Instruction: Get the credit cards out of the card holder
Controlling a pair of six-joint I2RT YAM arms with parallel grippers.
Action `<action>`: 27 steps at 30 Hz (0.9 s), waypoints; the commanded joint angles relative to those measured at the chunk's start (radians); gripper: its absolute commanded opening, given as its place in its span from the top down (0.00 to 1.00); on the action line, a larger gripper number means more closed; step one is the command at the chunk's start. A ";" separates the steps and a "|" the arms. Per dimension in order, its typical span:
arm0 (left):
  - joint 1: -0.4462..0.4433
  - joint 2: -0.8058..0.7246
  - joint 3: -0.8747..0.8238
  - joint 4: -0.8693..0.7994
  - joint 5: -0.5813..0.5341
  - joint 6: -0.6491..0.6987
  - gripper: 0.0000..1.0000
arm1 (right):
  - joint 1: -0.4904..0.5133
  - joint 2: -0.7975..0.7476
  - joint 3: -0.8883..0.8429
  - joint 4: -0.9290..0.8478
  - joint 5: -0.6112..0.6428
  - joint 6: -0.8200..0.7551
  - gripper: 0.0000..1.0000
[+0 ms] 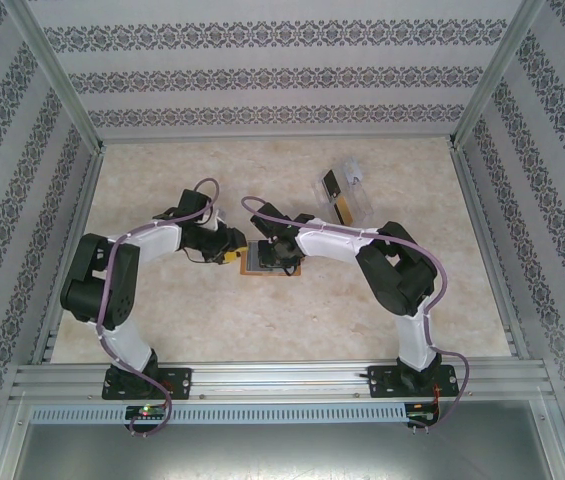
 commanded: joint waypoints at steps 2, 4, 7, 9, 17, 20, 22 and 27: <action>-0.038 0.039 0.044 -0.016 0.031 0.020 0.62 | -0.017 0.009 -0.048 -0.010 0.000 0.017 0.72; -0.044 0.056 0.050 -0.017 0.034 0.017 0.62 | -0.021 0.004 -0.057 0.002 -0.005 0.018 0.73; -0.048 0.084 0.061 -0.028 0.043 0.017 0.62 | -0.025 0.001 -0.062 0.010 -0.013 0.021 0.73; -0.049 0.099 0.063 -0.031 0.039 0.019 0.62 | -0.026 -0.001 -0.066 0.019 -0.019 0.024 0.73; -0.055 0.141 0.080 -0.044 0.033 0.026 0.62 | -0.045 -0.022 -0.101 0.080 -0.085 0.021 0.75; -0.059 0.153 0.093 -0.047 0.033 0.028 0.62 | -0.052 -0.027 -0.108 0.094 -0.107 0.021 0.75; -0.062 0.159 0.104 -0.057 0.033 0.039 0.62 | -0.056 -0.029 -0.115 0.108 -0.124 0.023 0.77; -0.077 0.162 0.130 -0.108 -0.011 0.084 0.65 | -0.068 -0.033 -0.135 0.134 -0.146 0.033 0.78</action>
